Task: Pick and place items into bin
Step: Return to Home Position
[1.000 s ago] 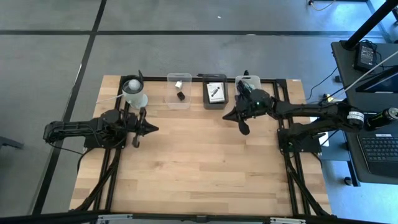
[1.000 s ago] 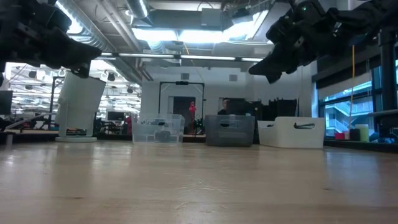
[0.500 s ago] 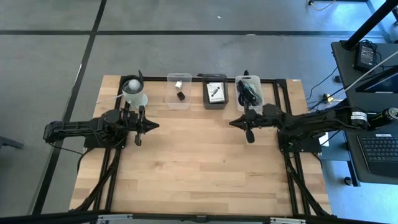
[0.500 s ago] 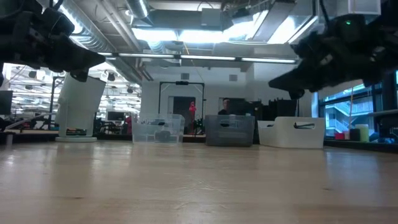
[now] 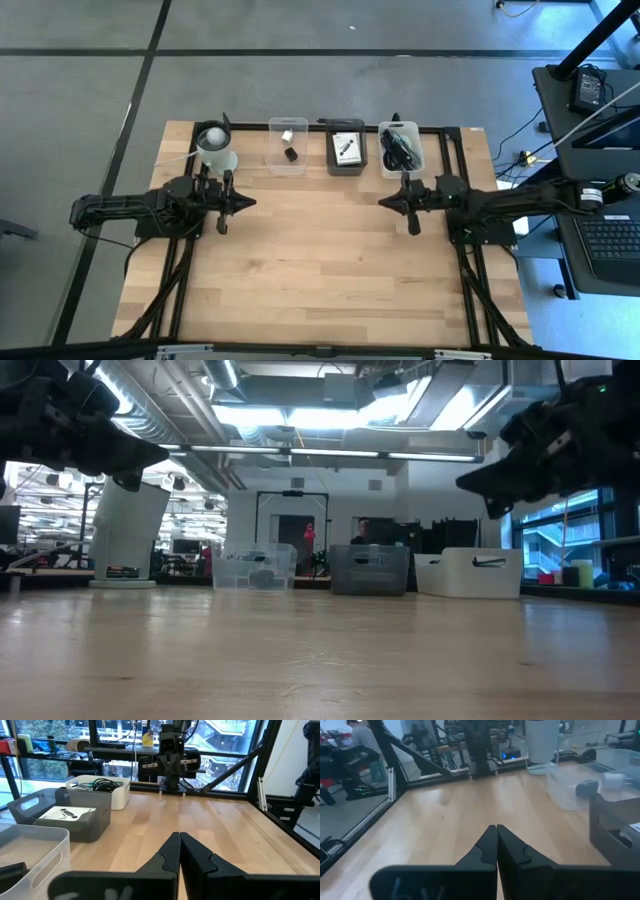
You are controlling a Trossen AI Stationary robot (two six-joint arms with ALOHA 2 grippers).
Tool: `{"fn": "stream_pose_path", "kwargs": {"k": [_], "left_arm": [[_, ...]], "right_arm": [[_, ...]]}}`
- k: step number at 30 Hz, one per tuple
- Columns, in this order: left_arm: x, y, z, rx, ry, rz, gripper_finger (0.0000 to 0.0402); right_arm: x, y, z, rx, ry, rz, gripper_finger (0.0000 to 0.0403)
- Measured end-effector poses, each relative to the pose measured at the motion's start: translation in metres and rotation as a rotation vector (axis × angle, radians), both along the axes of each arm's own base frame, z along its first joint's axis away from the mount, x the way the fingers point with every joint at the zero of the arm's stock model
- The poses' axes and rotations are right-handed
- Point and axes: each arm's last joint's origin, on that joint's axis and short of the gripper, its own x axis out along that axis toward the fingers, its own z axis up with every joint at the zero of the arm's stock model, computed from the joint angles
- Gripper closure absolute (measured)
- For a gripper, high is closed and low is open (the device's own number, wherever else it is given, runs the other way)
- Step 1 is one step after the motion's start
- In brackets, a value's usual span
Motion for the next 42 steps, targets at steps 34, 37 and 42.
{"fn": "stream_pose_path", "kwargs": {"k": [34,37,42], "left_arm": [[0.0,0.0,0.0,0.0,0.0,-0.001,0.0398],[0.0,0.0,0.0,0.0,0.0,-0.001,0.0398],[0.0,0.0,0.0,0.0,0.0,-0.002,0.0398]], "right_arm": [[-0.054,0.027,0.024,0.007,-0.175,-0.075,0.0403],[-0.057,0.027,0.022,0.012,-0.206,-0.075,0.0403],[-0.057,0.027,0.016,-0.039,-0.14,-0.063,0.0403]]}}
